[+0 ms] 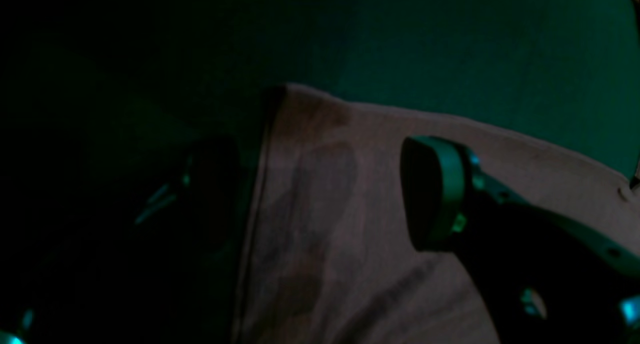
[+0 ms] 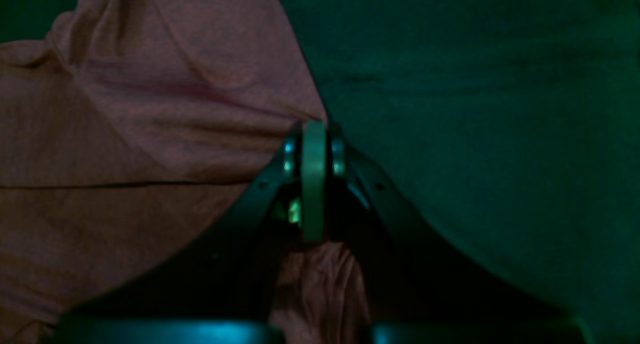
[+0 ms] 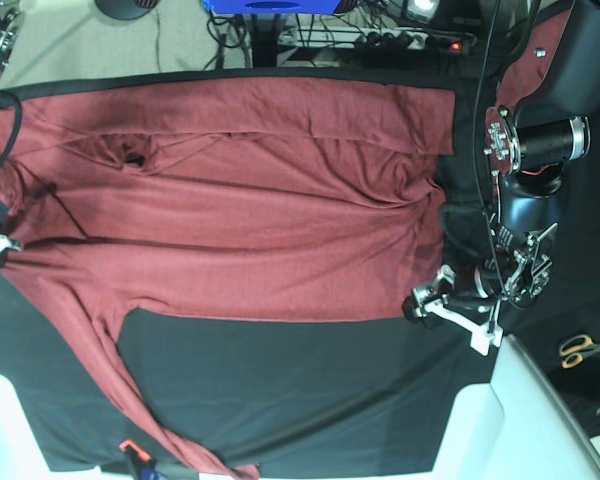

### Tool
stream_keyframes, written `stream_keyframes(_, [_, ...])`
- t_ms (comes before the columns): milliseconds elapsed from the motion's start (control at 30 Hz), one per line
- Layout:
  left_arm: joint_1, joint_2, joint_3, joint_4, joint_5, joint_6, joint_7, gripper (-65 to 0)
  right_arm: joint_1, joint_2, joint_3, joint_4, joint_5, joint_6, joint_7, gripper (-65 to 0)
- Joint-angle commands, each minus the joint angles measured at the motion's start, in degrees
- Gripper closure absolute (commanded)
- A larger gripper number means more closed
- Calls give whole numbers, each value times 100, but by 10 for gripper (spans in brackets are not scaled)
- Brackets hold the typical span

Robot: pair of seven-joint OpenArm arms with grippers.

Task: Fold the T-shirt properly
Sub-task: 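Drag the held side edge along the table toward the hem with left gripper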

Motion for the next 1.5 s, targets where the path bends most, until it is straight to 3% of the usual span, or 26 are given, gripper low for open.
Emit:
stream_keyframes(0, [-158, -37, 30, 45, -8, -36, 56, -484, 125, 146, 31, 103, 61, 15, 126, -2])
stream_keyframes(167, [-264, 86, 48, 36, -8, -45, 64, -464, 134, 146, 22, 103, 61, 6, 135, -2])
stream_keyframes(233, [-272, 147, 56, 36, -8, -45, 64, -380, 134, 146, 22, 103, 61, 6, 135, -2])
stream_keyframes(333, [-272, 191, 21, 36, -8, -45, 56, -201, 195, 146, 22, 94, 61, 6, 135, -2])
stream_keyframes(433, [-272, 183, 4, 36, -8, -19, 29, -94, 213, 146, 22, 85, 61, 6, 135, -2])
stream_keyframes(700, [-281, 16, 30, 19, 27, -10, -173, -79, 221, 146, 22, 85, 61, 15, 135, -2])
stream_keyframes(800, [-281, -28, 56, 19, 27, -19, -164, 0, 221, 137, 13, 85, 61, 15, 135, -2])
stream_keyframes(1033, [-360, -11, 4, 317, -17, -45, -129, 0, 432, 119, 13, 85, 52, 15, 144, -2])
stream_keyframes(1300, [-360, -37, 4, 1197, -17, -45, 574, 0, 828, 154, 4, -416, 52, 23, 152, -2])
stream_keyframes(1467, [-352, -37, 4, 1416, -17, -45, 715, 0, 854, 154, -5, -750, 43, 23, 838, -2])
